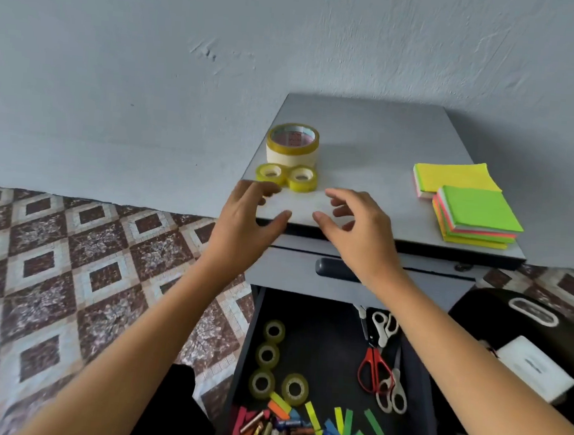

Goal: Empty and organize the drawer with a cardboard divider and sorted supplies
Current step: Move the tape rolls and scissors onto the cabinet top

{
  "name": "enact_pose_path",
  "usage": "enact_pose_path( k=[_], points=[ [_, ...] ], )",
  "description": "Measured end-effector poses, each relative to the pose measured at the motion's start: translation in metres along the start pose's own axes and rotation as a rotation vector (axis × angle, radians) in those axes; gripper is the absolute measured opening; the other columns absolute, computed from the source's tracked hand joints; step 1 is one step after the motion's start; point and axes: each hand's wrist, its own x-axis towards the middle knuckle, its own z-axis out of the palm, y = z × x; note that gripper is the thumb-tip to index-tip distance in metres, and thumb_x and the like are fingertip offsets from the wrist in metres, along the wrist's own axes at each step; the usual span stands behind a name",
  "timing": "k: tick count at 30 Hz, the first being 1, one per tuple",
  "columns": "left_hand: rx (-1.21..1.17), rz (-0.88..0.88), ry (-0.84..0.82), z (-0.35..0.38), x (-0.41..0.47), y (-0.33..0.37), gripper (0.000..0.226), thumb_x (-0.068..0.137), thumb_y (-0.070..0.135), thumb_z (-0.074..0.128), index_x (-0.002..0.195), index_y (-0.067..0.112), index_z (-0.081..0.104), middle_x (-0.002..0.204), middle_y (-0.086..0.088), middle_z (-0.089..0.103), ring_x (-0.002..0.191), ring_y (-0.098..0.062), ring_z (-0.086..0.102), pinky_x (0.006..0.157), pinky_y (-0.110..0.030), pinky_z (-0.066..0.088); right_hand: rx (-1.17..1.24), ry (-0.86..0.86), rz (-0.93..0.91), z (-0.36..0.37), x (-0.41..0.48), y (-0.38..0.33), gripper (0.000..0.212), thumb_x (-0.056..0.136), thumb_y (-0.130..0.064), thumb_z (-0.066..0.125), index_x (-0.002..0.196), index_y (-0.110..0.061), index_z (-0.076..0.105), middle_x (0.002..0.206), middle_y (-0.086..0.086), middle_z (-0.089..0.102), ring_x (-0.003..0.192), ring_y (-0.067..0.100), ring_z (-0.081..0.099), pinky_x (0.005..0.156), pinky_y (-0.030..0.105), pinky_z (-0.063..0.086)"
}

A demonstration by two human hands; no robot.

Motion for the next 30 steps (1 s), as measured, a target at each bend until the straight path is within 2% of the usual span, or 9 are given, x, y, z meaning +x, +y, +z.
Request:
enact_pose_path(
  k=[4, 6, 8, 11, 14, 19, 24, 27, 30],
  points=[
    [-0.057, 0.01, -0.14, 0.023, -0.06, 0.0, 0.03, 0.083, 0.019, 0.068, 0.111, 0.01, 0.06, 0.101, 0.003, 0.053, 0.083, 0.002, 0.05, 0.075, 0.0, 0.035, 0.026, -0.038, 0.027, -0.014, -0.058, 0.016, 0.028, 0.081, -0.014, 0.072, 0.107, -0.008, 0.066, 0.093, 0.0, 0.061, 0.078, 0.01, 0.059, 0.069, 0.012, 0.047],
    [-0.068, -0.028, -0.238, 0.042, -0.086, -0.008, 0.03, 0.084, 0.018, 0.068, 0.112, 0.009, 0.06, 0.102, 0.004, 0.052, 0.087, -0.001, 0.05, 0.077, 0.003, 0.032, 0.004, -0.085, 0.07, -0.011, -0.089, 0.031, 0.027, 0.081, -0.015, 0.071, 0.107, -0.01, 0.066, 0.093, -0.003, 0.06, 0.08, 0.007, 0.057, 0.07, 0.006, 0.043],
    [-0.063, -0.099, -0.363, 0.064, -0.109, -0.021, 0.033, 0.086, 0.019, 0.066, 0.116, 0.008, 0.059, 0.105, 0.003, 0.05, 0.096, -0.007, 0.051, 0.08, 0.003, 0.03, -0.026, -0.165, 0.19, -0.002, -0.121, 0.05, 0.026, 0.083, -0.017, 0.07, 0.108, -0.012, 0.066, 0.096, -0.002, 0.061, 0.085, 0.007, 0.057, 0.071, 0.008, 0.041],
    [0.001, -0.223, -0.535, 0.099, -0.134, -0.048, 0.038, 0.087, 0.024, 0.064, 0.121, 0.01, 0.056, 0.116, -0.004, 0.052, 0.109, -0.015, 0.052, 0.089, -0.01, 0.035, -0.06, -0.28, 0.388, 0.015, -0.164, 0.077, 0.027, 0.085, -0.019, 0.067, 0.111, -0.014, 0.065, 0.098, -0.001, 0.059, 0.09, 0.012, 0.057, 0.075, 0.017, 0.04],
    [0.108, -0.3, -0.711, 0.127, -0.154, -0.067, 0.045, 0.089, 0.031, 0.06, 0.129, 0.013, 0.05, 0.126, -0.006, 0.048, 0.12, -0.021, 0.046, 0.099, -0.026, 0.038, -0.098, -0.349, 0.506, 0.028, -0.194, 0.096, 0.029, 0.087, -0.021, 0.065, 0.115, -0.014, 0.063, 0.103, 0.001, 0.057, 0.092, 0.01, 0.053, 0.079, 0.015, 0.035],
    [0.294, -0.399, -0.957, 0.157, -0.182, -0.088, 0.064, 0.087, 0.033, 0.06, 0.142, 0.014, 0.033, 0.139, -0.009, 0.034, 0.129, -0.03, 0.034, 0.103, -0.038, 0.038, -0.139, -0.465, 0.681, 0.043, -0.225, 0.119, 0.031, 0.089, -0.024, 0.061, 0.119, -0.017, 0.061, 0.116, 0.004, 0.054, 0.111, 0.017, 0.051, 0.085, 0.016, 0.033],
    [0.352, -0.405, -1.038, 0.169, -0.197, -0.097, 0.07, 0.084, 0.036, 0.064, 0.141, 0.013, 0.031, 0.139, -0.012, 0.034, 0.131, -0.032, 0.032, 0.104, -0.041, 0.036, -0.133, -0.499, 0.719, 0.047, -0.234, 0.126, 0.031, 0.089, -0.024, 0.061, 0.119, -0.016, 0.061, 0.116, 0.005, 0.053, 0.105, 0.017, 0.053, 0.086, 0.02, 0.04],
    [0.418, -0.343, -1.033, 0.172, -0.199, -0.1, 0.066, 0.086, 0.036, 0.062, 0.14, 0.013, 0.032, 0.139, -0.01, 0.035, 0.13, -0.031, 0.033, 0.102, -0.041, 0.035, -0.138, -0.5, 0.722, 0.05, -0.235, 0.129, 0.03, 0.089, -0.024, 0.061, 0.119, -0.017, 0.061, 0.116, 0.004, 0.054, 0.104, 0.017, 0.053, 0.086, 0.024, 0.042],
    [0.416, -0.315, -0.996, 0.167, -0.194, -0.099, 0.063, 0.085, 0.035, 0.062, 0.138, 0.013, 0.035, 0.136, -0.009, 0.038, 0.128, -0.03, 0.036, 0.099, -0.04, 0.037, -0.119, -0.499, 0.725, 0.053, -0.234, 0.131, 0.03, 0.09, -0.023, 0.06, 0.119, -0.016, 0.06, 0.113, 0.003, 0.054, 0.103, 0.017, 0.054, 0.084, 0.021, 0.04]
  ],
)
